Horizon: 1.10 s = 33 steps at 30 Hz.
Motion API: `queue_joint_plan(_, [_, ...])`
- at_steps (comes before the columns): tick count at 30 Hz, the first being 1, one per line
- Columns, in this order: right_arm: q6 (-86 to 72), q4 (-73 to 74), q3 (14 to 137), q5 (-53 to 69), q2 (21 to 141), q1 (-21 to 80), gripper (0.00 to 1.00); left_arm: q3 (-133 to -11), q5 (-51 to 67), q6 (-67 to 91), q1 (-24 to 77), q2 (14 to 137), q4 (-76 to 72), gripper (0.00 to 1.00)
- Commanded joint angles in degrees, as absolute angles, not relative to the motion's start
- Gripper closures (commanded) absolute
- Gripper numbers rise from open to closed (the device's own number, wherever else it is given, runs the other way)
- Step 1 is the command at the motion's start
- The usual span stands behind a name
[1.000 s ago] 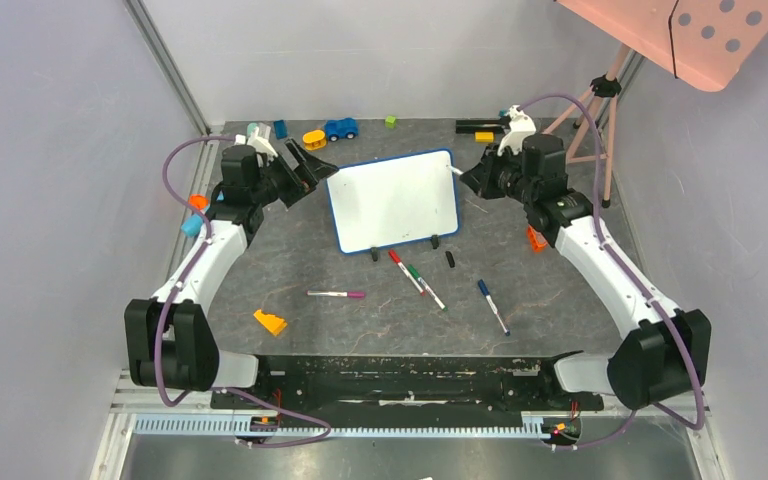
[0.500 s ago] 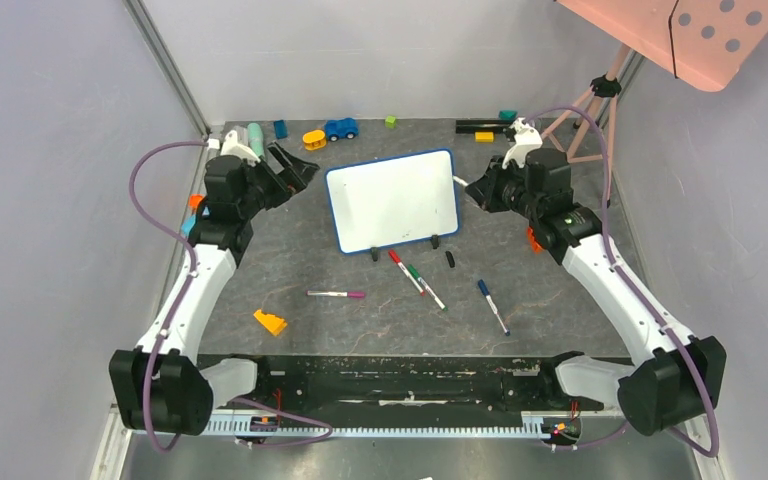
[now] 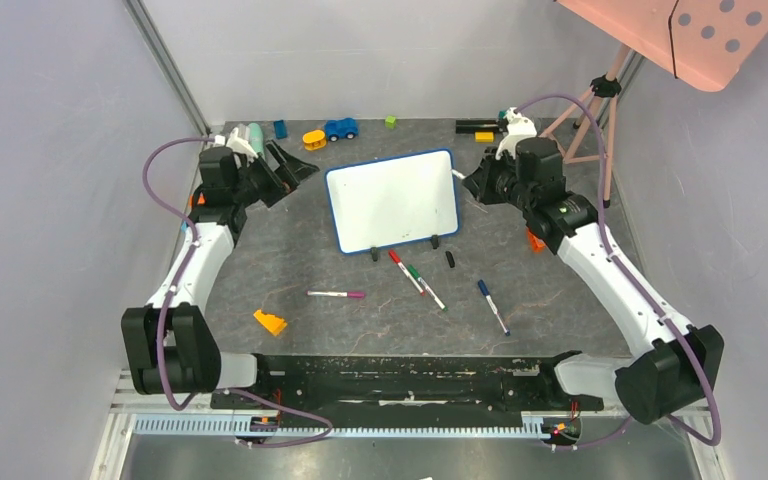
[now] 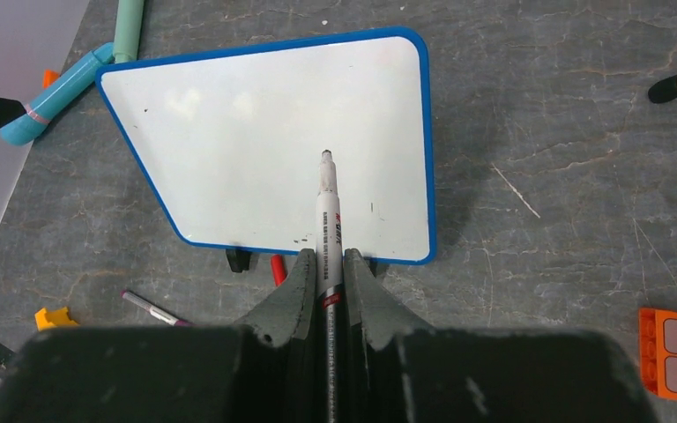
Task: Write a sentence on the whiteboard
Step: Hold the whiteboard on the whiteboard stand.
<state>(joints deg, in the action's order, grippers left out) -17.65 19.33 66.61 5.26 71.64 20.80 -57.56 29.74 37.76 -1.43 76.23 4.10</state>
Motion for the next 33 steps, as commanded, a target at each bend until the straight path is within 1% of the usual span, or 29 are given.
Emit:
queue_joint_plan(1, [-15.72, 19.84, 71.06, 5.45, 72.92, 21.10, 1.00, -58.67, 35.92, 36.29, -3.68, 75.39, -4.16, 0.00])
queue_joint_plan(6, [-13.74, 20.51, 73.10, 8.61, 74.58, 21.13, 1.00, -56.95, 39.55, 34.08, -3.95, 75.54, -9.99, 0.00])
queue_joint_plan(10, [-13.97, 20.47, 74.34, 9.98, 76.17, 21.17, 1.00, -59.15, 44.19, 32.15, -3.93, 78.31, -9.68, 0.00])
queue_joint_plan(16, [-14.82, 20.56, 76.99, 11.38, 78.66, 21.17, 1.00, -60.73, 41.63, 24.38, -3.95, 76.45, -4.95, 0.00])
queue_joint_plan(21, [-15.74, 19.76, 77.86, 10.89, 79.30, 21.23, 1.00, -58.45, 41.73, 22.78, -3.95, 76.59, -4.48, 0.00])
queue_joint_plan(24, [-16.32, 20.75, 79.10, 10.29, 80.45, 21.18, 1.00, -56.89, 41.88, 25.68, -4.37, 77.87, -5.58, 0.00])
queue_joint_plan(27, [-17.50, 23.69, 81.53, 10.28, 82.54, 21.20, 1.00, -57.67, 47.73, 29.48, -5.29, 80.56, -6.85, 0.00])
queue_joint_plan(33, [-18.17, 25.18, 83.45, 9.60, 83.65, 21.18, 1.00, -59.13, 51.96, 31.41, -5.32, 84.34, -9.31, 0.00])
